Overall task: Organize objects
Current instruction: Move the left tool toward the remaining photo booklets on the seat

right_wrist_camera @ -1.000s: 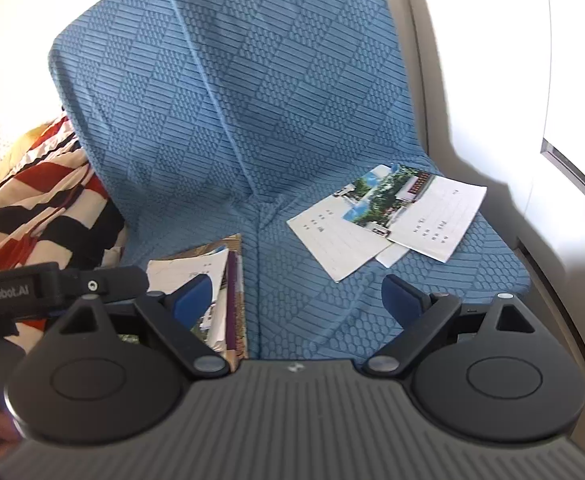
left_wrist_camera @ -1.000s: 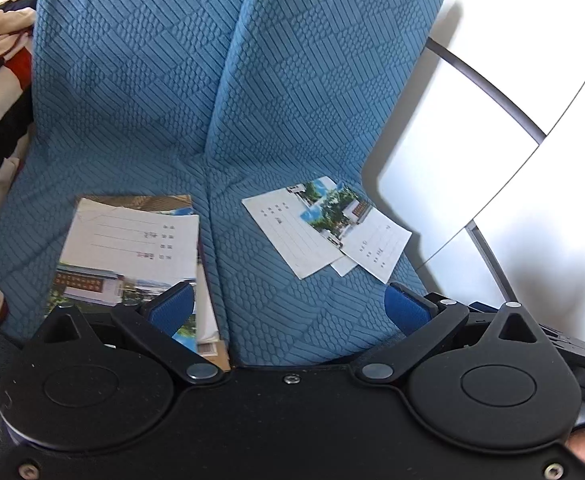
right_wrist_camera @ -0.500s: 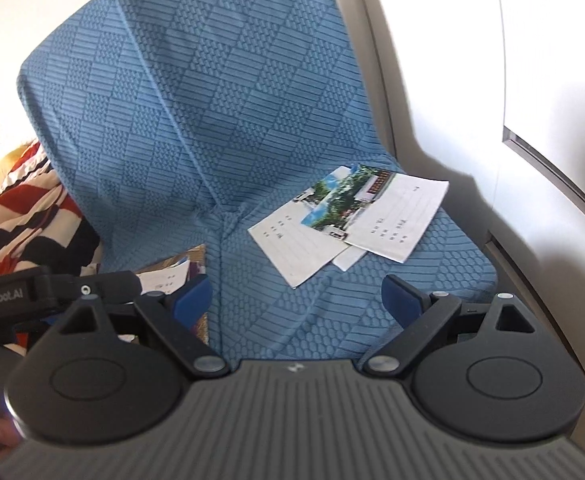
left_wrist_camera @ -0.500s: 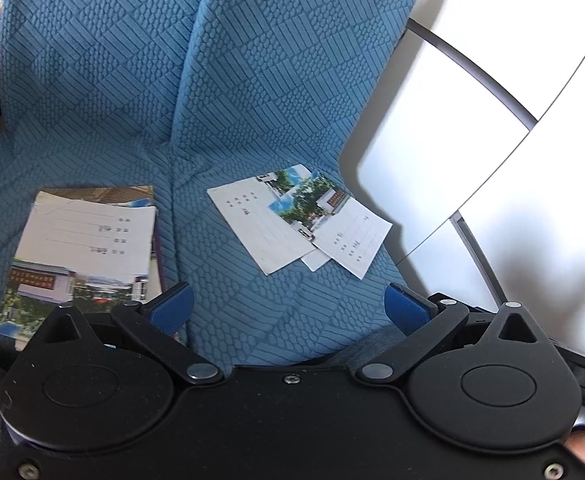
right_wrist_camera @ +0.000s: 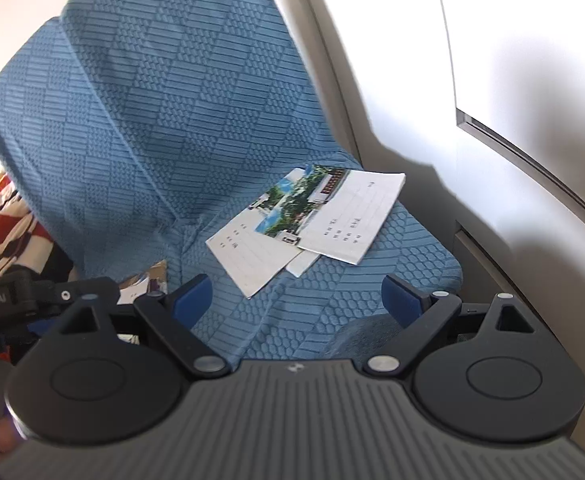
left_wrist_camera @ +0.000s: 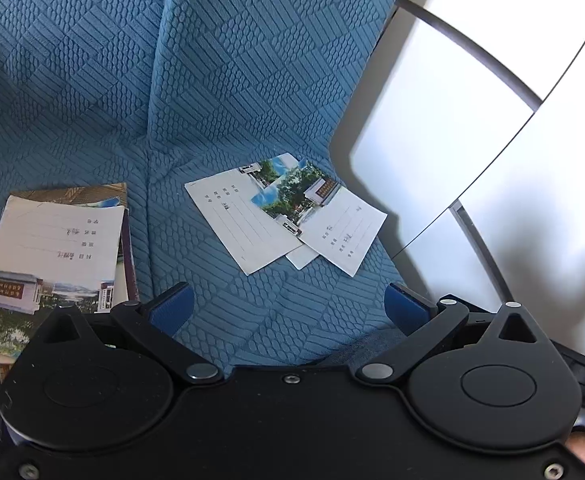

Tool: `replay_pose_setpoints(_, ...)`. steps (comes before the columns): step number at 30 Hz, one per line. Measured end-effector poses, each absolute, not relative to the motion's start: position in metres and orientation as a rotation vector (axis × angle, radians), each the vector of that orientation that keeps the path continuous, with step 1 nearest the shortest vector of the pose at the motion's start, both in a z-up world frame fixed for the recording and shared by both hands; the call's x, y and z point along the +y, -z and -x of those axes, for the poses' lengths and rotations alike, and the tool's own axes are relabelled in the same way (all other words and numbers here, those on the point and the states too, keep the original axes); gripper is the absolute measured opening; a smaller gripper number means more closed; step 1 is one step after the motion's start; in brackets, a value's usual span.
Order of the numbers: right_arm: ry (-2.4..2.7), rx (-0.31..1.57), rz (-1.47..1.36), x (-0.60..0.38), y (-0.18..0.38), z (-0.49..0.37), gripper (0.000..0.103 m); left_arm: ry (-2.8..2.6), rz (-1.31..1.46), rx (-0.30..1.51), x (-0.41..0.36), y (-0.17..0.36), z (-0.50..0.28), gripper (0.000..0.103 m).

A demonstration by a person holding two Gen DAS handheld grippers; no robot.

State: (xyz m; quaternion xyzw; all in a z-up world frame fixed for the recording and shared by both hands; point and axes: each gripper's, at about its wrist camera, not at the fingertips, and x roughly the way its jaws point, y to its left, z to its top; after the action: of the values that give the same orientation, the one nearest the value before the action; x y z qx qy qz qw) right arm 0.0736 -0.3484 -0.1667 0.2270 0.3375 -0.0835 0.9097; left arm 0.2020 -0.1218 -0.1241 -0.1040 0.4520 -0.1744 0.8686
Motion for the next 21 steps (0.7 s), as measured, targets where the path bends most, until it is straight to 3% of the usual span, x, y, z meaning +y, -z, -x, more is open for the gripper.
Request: replay_pose_setpoints(21, 0.267, 0.68, -0.639, -0.415, 0.233, -0.108, 0.092, 0.369, 0.191, 0.999, -0.187, 0.187, -0.249, 0.099)
